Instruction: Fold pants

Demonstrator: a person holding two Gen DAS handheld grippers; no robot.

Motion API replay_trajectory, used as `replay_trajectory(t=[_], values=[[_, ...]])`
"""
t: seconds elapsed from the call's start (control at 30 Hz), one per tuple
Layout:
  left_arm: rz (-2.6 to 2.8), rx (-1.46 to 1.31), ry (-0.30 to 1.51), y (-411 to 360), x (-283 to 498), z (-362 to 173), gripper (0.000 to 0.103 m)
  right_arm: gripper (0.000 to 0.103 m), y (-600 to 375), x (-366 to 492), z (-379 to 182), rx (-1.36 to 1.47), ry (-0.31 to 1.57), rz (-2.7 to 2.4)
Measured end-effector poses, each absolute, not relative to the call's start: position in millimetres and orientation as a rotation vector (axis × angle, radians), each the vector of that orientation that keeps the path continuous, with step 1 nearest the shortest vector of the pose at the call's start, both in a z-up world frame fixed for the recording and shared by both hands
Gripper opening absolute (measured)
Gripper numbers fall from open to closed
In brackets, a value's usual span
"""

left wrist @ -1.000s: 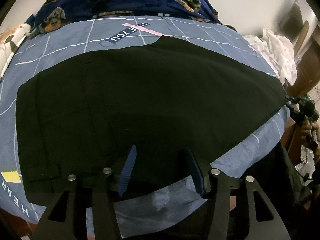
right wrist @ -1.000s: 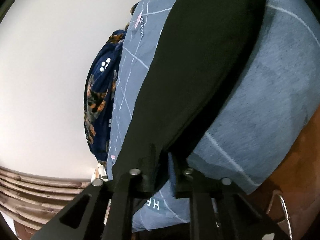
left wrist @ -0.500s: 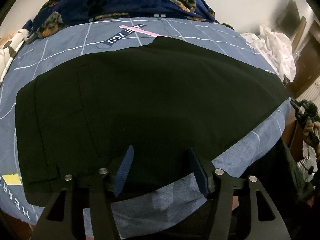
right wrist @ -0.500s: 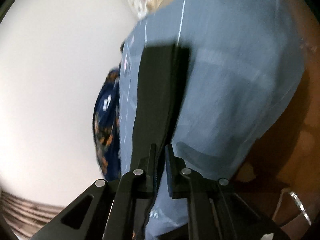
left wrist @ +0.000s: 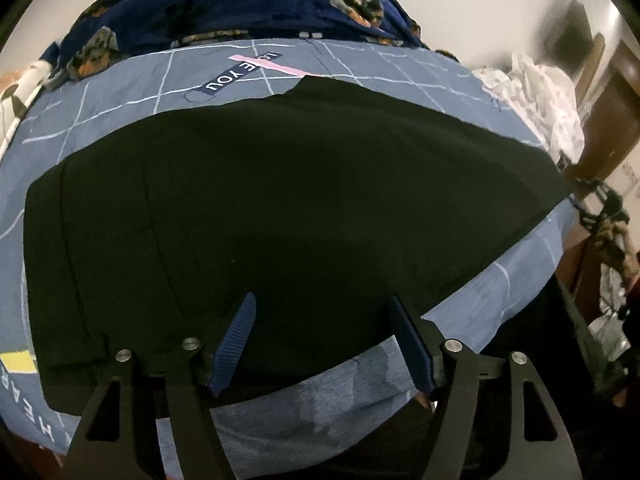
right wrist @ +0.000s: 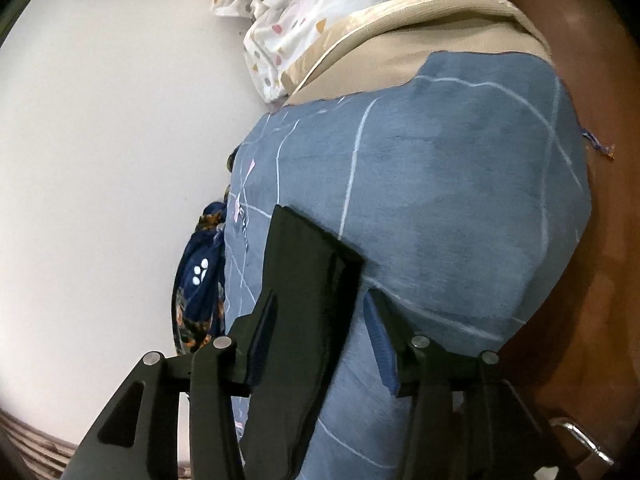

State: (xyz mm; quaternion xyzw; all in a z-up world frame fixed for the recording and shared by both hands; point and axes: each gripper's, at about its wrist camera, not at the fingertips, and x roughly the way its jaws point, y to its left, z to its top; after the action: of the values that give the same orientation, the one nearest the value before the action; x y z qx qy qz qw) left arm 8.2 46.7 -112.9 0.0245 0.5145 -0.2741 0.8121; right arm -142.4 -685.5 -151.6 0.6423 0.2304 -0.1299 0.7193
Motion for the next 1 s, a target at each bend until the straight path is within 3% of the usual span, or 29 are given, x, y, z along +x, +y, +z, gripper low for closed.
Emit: replay_trajectory(t=[0.4, 0.47, 0.63, 1.0], values=[[-0.591, -0.06, 1.053, 62, 10, -93, 0.07, 0.047, -659, -102, -150, 1.339, 0.572, -0.211], [-0.574, -0.092, 1.038, 68, 13, -88, 0.07, 0.043, -659, -102, -151, 1.333, 0.579, -0.222], [-0.51, -0.121, 1.027, 83, 19, -84, 0.07, 0.007, -660, -103, -159, 1.327, 0.619, -0.269], [-0.402, 0.006, 0.993, 82, 19, -88, 0.07, 0.006, -661, -106, -161, 1.337, 0.606, -0.266]])
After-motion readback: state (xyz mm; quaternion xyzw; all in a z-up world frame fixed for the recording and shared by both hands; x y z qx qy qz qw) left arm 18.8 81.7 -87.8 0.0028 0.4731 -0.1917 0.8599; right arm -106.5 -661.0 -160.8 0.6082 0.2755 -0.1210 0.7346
